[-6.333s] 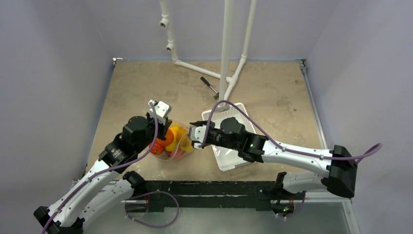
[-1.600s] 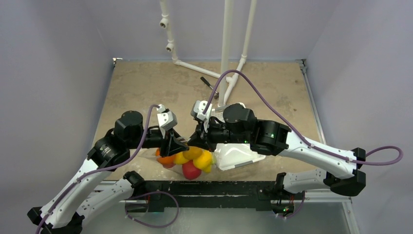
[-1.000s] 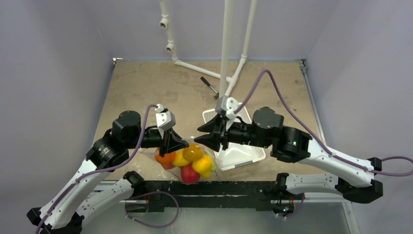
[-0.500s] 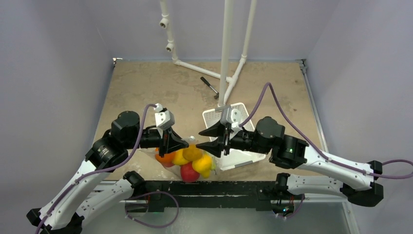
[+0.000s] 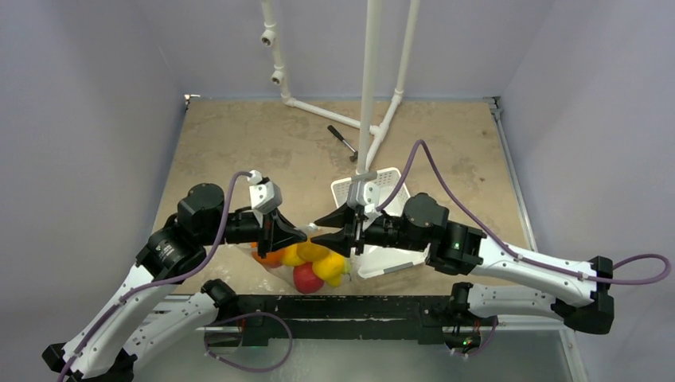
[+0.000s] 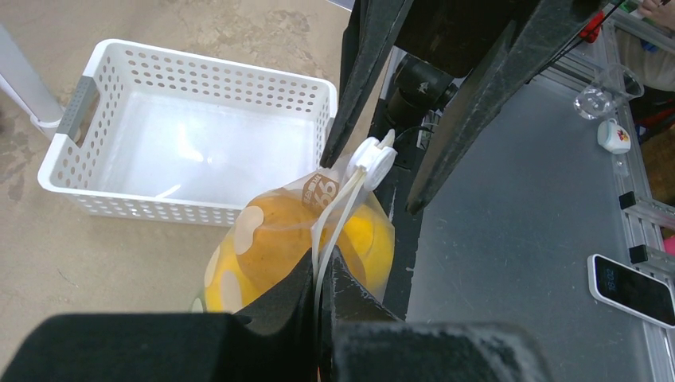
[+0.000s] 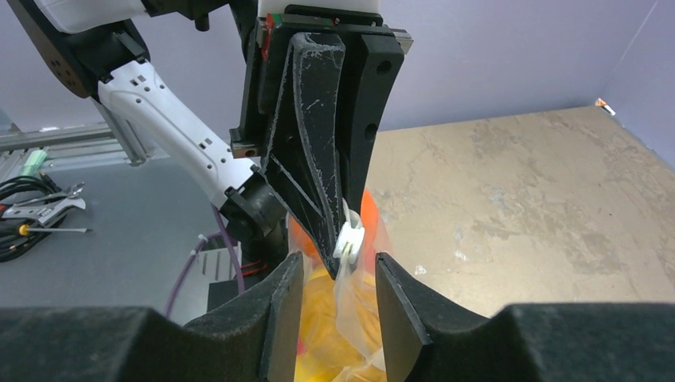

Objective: Place the food in the zip-top bag and seal the zipper
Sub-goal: Adjust the zipper food storage bag at the center of the board.

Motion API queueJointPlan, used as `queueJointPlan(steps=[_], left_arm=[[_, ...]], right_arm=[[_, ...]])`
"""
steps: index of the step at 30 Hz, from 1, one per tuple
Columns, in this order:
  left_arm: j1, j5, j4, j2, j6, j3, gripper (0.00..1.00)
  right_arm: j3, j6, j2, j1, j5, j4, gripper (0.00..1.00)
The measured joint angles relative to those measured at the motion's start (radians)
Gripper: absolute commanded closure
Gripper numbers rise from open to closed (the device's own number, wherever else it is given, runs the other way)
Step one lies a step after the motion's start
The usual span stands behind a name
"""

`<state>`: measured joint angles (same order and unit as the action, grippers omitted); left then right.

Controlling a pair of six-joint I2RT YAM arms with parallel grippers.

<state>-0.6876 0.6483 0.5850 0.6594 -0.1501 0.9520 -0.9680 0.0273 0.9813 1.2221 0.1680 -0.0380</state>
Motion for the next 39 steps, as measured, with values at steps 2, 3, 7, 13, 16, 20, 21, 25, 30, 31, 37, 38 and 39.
queueJointPlan(steps=[2,3,7,13,16,20,21,25,30,31,37,38,39], left_arm=[[0.000,0.000,0.000,-0.001,-0.002,0.000,1.00],[0.000,0.000,0.000,-0.002,-0.004,0.000,1.00],[0.000,0.001,0.000,-0.002,-0.006,0.000,1.00],[0.000,0.002,0.000,-0.003,-0.007,0.003,1.00],[0.000,0.003,0.000,-0.004,-0.008,0.008,1.00],[0.000,0.003,-0.001,-0.007,-0.014,0.010,1.00],[0.000,0.003,-0.001,-0.007,-0.014,0.011,1.00],[0.000,0.004,-0.003,-0.007,-0.015,0.012,1.00],[0.000,0.010,-0.005,-0.007,-0.016,0.022,1.00],[0.000,0.011,-0.008,-0.008,-0.016,0.023,1.00],[0.000,0.018,-0.017,-0.011,-0.024,0.024,1.00],[0.000,0.019,-0.019,-0.011,-0.026,0.024,1.00],[0.000,0.020,-0.020,-0.011,-0.026,0.024,1.00]], right_arm=[[0.000,-0.001,0.010,0.000,0.000,-0.011,0.66],[0.002,-0.001,0.015,0.000,0.002,-0.020,0.67],[0.004,-0.001,0.034,0.000,0.008,-0.043,0.74],[0.012,0.000,0.044,0.000,0.016,-0.072,0.79],[0.019,0.001,0.045,0.000,0.022,-0.092,0.76],[0.031,0.010,0.045,0.000,0.034,-0.112,0.70],[0.033,0.010,0.045,0.000,0.034,-0.114,0.70],[0.042,0.015,0.044,0.000,0.034,-0.124,0.73],[0.043,0.018,0.044,0.000,0.037,-0.148,0.82],[0.043,0.019,0.044,0.000,0.038,-0.153,0.84],[0.045,0.023,0.044,0.000,0.041,-0.169,0.94],[0.045,0.024,0.044,0.000,0.042,-0.171,0.95],[0.045,0.024,0.044,0.000,0.043,-0.172,0.99]])
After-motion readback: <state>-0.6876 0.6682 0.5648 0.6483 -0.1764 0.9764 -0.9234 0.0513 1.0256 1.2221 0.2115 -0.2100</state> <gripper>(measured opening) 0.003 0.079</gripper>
